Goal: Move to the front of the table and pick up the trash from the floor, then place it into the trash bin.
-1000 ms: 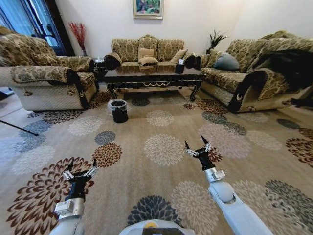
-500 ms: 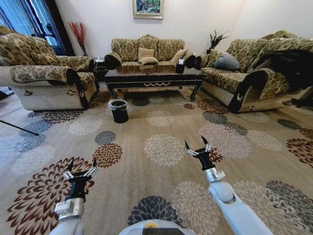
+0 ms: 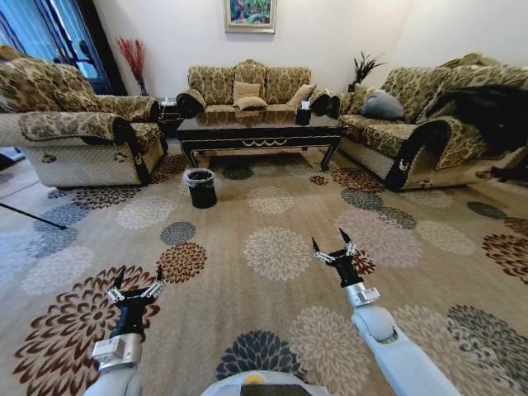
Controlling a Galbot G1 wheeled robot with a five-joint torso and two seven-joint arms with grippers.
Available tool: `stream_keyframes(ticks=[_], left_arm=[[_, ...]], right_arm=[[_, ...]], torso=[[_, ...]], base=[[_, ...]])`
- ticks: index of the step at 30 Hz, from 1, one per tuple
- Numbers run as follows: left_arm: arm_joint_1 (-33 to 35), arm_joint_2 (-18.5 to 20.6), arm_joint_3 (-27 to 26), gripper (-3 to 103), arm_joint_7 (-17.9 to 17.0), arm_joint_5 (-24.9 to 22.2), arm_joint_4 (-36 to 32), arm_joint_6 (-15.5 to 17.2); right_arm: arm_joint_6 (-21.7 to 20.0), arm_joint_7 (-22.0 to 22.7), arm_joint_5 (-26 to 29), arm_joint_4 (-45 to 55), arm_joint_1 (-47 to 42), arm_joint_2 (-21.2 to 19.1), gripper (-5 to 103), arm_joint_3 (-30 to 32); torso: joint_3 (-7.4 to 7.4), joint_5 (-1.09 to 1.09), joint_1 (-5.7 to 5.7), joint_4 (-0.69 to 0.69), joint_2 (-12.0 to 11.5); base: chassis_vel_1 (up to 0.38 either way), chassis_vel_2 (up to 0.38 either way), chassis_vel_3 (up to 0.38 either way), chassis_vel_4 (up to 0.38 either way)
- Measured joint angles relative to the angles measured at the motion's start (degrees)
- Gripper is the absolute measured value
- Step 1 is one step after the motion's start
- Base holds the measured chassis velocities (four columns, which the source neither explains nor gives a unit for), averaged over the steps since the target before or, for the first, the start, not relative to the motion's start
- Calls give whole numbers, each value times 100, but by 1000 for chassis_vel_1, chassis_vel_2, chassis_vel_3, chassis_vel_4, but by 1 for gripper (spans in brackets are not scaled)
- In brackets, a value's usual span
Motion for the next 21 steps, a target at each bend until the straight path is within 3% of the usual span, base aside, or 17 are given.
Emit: stream_keyframes(ticks=[21], left_arm=[[0,0,0,100,0,0,0,0]], right_arm=[[0,0,0,0,0,0,100,0]], torso=[[392,0,121,0,510]], base=[[0,0,0,0]])
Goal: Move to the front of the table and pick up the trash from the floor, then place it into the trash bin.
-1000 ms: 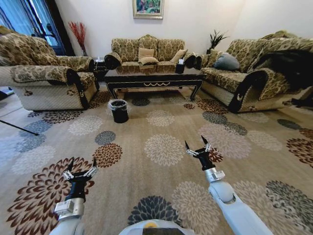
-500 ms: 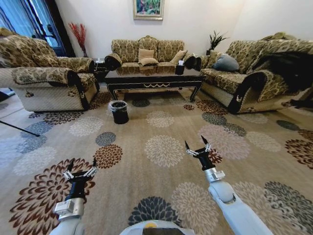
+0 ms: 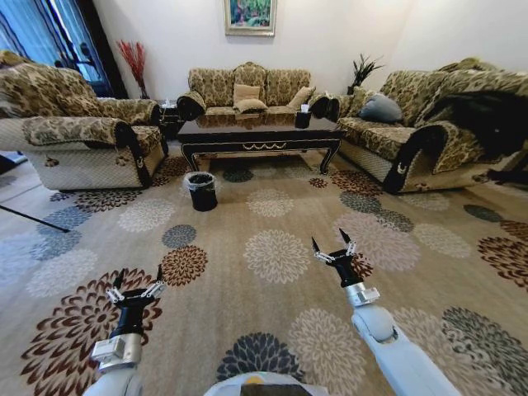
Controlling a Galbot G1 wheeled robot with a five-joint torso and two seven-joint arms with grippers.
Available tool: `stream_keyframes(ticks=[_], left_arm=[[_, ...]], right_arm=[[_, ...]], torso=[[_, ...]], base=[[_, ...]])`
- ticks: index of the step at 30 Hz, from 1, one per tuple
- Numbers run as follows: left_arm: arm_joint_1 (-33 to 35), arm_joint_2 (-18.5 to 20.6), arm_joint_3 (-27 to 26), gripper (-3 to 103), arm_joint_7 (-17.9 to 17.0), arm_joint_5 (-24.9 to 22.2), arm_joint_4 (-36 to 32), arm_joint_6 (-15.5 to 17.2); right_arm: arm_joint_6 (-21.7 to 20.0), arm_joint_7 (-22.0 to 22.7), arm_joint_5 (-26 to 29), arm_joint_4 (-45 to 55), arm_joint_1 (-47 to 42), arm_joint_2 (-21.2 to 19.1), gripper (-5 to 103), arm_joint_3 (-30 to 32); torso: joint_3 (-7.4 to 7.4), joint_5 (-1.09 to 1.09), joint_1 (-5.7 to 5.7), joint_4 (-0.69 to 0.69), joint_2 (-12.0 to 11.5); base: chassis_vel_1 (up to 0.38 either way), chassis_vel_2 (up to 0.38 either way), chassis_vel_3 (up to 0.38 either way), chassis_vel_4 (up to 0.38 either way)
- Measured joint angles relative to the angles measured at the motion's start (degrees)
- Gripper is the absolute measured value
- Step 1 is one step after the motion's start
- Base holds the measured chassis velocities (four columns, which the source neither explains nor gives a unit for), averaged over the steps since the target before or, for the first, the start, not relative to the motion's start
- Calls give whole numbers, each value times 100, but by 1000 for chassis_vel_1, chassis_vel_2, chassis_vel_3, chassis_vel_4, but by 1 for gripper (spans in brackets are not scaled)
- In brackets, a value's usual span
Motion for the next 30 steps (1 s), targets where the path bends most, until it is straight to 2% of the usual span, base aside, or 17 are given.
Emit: stream_keyframes(ticks=[4,30], left_arm=[[0,0,0,100,0,0,0,0],[0,0,0,100,0,0,0,0]], right_arm=[[0,0,0,0,0,0,100,0],[0,0,0,0,0,0,100,0]], torso=[[103,0,26,0,129],[508,0,186,0,692]], base=[[0,0,0,0],[0,0,0,0]])
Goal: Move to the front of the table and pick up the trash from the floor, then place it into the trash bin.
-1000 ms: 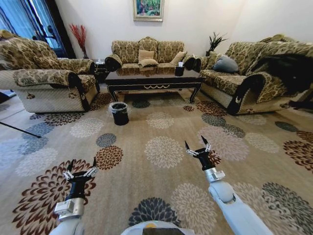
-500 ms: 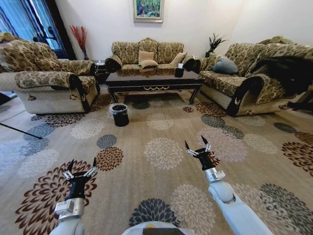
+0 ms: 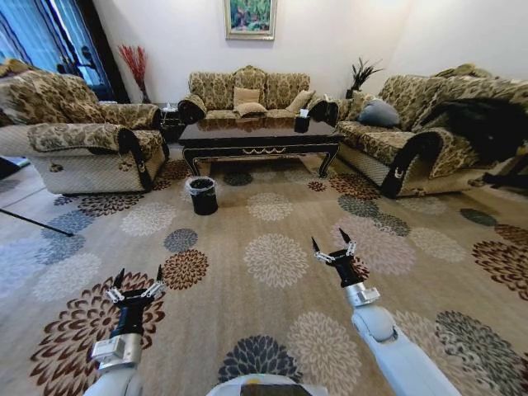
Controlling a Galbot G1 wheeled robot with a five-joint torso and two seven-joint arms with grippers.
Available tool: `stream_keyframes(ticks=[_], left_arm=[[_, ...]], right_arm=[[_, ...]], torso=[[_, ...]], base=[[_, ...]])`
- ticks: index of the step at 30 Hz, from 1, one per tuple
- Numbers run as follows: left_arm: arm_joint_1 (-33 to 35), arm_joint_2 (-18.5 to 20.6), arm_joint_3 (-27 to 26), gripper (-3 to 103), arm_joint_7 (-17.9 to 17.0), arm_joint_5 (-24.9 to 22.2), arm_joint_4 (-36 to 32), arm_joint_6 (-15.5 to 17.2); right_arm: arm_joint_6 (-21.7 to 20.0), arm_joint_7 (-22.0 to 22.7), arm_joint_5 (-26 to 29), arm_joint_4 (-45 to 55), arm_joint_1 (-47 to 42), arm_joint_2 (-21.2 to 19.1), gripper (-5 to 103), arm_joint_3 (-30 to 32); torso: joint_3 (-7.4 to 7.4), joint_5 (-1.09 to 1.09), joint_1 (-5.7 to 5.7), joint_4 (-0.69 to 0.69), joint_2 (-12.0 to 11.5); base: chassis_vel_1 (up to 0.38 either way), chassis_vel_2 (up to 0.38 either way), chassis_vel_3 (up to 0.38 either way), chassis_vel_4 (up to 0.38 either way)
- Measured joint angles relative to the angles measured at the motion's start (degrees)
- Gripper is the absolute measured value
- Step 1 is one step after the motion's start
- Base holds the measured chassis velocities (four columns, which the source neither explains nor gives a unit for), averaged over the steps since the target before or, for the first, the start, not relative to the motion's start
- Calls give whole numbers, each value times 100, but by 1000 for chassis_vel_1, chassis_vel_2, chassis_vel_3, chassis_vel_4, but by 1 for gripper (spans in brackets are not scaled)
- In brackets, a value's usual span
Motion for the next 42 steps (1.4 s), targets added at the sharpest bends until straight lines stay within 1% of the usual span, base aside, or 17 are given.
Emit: stream_keyframes(ticks=[9,16,20,29,32,42], left_arm=[[0,0,0,100,0,0,0,0],[0,0,0,100,0,0,0,0],[0,0,0,100,0,0,0,0],[0,0,0,100,0,0,0,0],[0,0,0,100,0,0,0,0],[0,0,0,100,0,0,0,0]], right_arm=[[0,0,0,0,0,0,100,0],[0,0,0,0,0,0,100,0],[0,0,0,0,0,0,100,0],[0,0,0,0,0,0,100,0],[0,0,0,0,0,0,100,0],[0,0,0,0,0,0,100,0]], torso=[[160,0,75,0,235],[243,0,120,0,365],[322,0,163,0,484],[421,0,230,0,651],[484,0,265,0,751],[626,0,348,0,977]], base=[[0,0,0,0],[0,0,0,0],[0,0,0,0],[0,0,0,0],[0,0,0,0],[0,0,0,0]])
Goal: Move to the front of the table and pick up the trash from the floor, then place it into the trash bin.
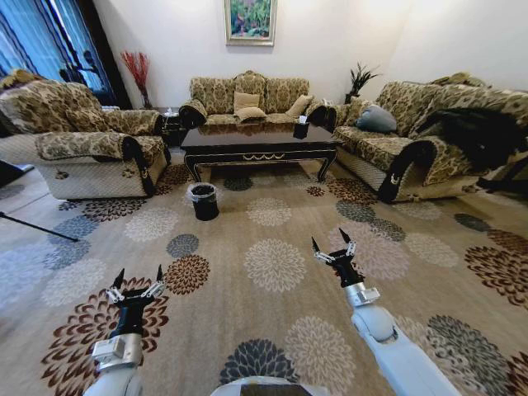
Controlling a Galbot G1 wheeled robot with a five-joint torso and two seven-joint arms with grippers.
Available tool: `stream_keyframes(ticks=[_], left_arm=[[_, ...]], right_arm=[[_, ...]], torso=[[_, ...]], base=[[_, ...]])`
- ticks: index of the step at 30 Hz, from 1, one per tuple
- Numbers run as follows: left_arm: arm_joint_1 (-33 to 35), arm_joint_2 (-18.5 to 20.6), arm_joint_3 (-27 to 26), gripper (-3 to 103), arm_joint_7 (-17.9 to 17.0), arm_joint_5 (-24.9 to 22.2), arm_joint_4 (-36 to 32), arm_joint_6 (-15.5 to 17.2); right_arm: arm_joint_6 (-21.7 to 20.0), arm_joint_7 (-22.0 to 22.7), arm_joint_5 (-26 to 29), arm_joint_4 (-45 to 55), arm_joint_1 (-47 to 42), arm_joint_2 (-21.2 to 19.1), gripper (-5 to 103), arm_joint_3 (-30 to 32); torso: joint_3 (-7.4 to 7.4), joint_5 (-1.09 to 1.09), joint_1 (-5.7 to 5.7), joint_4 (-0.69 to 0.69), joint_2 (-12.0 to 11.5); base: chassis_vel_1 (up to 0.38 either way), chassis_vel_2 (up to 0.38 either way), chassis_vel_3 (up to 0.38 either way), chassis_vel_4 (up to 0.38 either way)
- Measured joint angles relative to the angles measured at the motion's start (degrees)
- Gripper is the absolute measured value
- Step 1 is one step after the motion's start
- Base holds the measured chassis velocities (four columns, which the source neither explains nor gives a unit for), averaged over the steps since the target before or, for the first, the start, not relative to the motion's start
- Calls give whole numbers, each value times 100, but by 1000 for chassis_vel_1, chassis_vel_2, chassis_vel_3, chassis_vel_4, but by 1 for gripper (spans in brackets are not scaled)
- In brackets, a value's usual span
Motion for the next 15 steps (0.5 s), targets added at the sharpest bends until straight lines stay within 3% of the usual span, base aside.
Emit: stream_keyframes(ticks=[15], left_arm=[[0,0,0,100,0,0,0,0]], right_arm=[[0,0,0,0,-1,0,100,0]], torso=[[221,0,146,0,366]], base=[[0,0,0,0]])
